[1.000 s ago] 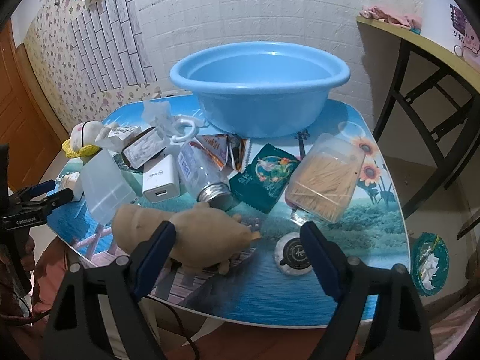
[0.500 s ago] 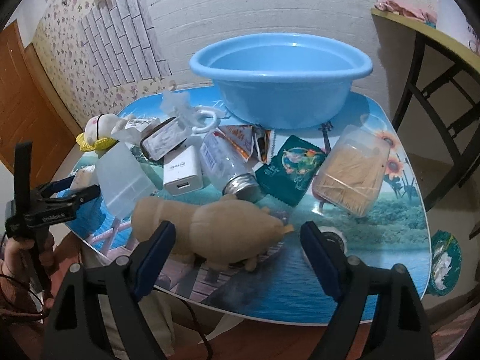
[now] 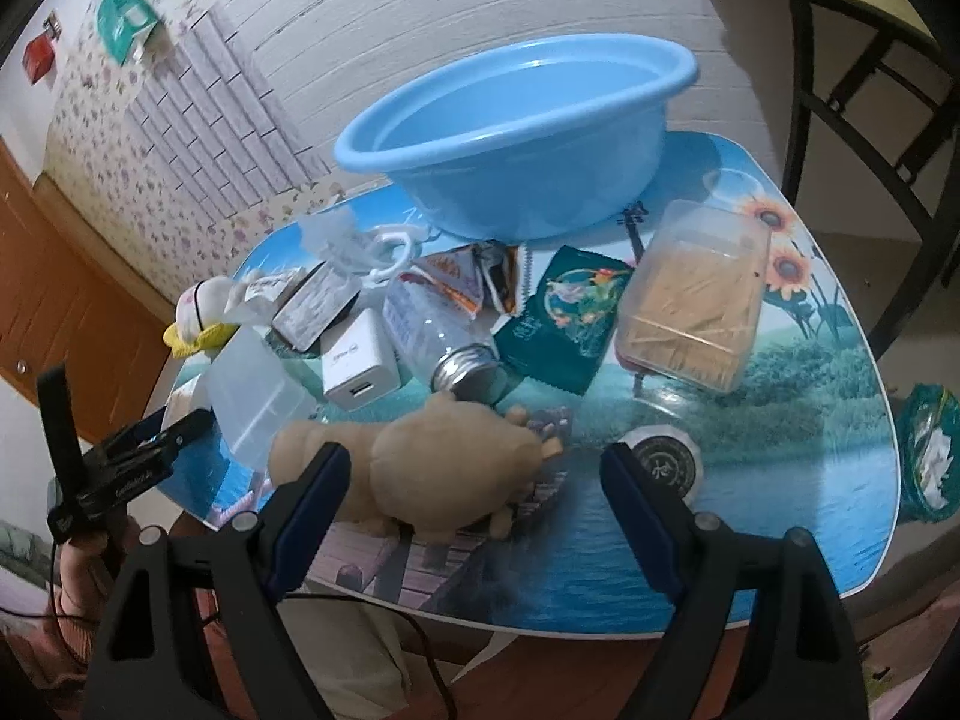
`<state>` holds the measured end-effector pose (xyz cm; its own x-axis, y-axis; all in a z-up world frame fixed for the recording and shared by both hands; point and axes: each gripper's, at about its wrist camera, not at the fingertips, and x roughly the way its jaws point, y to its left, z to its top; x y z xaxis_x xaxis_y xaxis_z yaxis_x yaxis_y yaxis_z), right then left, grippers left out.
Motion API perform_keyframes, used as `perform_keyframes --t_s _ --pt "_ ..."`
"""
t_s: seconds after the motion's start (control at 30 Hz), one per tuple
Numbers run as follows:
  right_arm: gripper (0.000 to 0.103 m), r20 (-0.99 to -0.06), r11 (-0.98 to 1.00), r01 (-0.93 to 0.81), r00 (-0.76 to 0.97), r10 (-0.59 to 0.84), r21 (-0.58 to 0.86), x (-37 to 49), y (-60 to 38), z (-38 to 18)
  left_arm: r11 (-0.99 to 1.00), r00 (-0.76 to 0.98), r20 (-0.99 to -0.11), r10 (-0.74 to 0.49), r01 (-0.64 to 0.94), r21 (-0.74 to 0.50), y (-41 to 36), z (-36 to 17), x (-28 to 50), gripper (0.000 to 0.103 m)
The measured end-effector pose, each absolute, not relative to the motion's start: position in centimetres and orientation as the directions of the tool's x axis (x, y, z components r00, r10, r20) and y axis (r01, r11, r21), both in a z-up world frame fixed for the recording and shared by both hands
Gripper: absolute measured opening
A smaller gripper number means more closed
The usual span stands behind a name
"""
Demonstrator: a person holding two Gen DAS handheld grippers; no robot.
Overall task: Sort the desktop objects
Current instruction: 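Lift the plush toy and tissue pack and carry both over the blue basin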
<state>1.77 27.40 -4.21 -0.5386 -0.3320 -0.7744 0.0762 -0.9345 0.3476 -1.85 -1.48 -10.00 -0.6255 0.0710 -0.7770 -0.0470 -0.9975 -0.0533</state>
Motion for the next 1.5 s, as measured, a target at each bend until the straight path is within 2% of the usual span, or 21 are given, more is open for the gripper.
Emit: perform_keyframes --t_s 0.07,0.17,0.3,0.43,1.03,1.5 --pt "0.075 -0.778 -0.93 0.072 -0.527 -0.343 0.361 1.5 27.5 -4.5 -0.997 -0.629 -0.774 0.074 -0.047 -0.058 -1.6 -9.8 -1.8 0.07" --pt "0.07 -0.773 -0.925 0.086 -0.524 -0.358 0.37 1.5 27.3 -4.6 -0.997 -0.634 -0.769 0.081 -0.049 -0.064 -1.6 -9.4 -1.6 0.07" --pt "0.051 -0.755 -0.912 0.118 -0.525 -0.393 0.393 1.6 27.2 -4.4 -0.996 -0.639 -0.765 0.087 -0.053 -0.069 -1.5 -9.1 -1.3 0.07" --pt "0.046 -0.75 -0.923 0.146 -0.545 -0.375 0.356 1.9 26.7 -3.8 -0.996 -0.645 -0.759 0.089 -0.056 -0.069 -1.4 -8.7 -1.2 0.07" --pt "0.045 -0.629 -0.929 0.223 -0.686 -0.365 0.296 2.8 27.0 2.6 -0.991 -0.704 -0.699 0.127 -0.112 -0.067 0.4 -3.6 -1.4 0.07" --pt "0.045 -0.573 -0.956 0.186 -0.769 -0.284 0.225 -1.6 29.6 6.8 -0.973 -0.737 -0.644 0.206 -0.222 -0.057 5.5 1.5 -5.7 0.07"
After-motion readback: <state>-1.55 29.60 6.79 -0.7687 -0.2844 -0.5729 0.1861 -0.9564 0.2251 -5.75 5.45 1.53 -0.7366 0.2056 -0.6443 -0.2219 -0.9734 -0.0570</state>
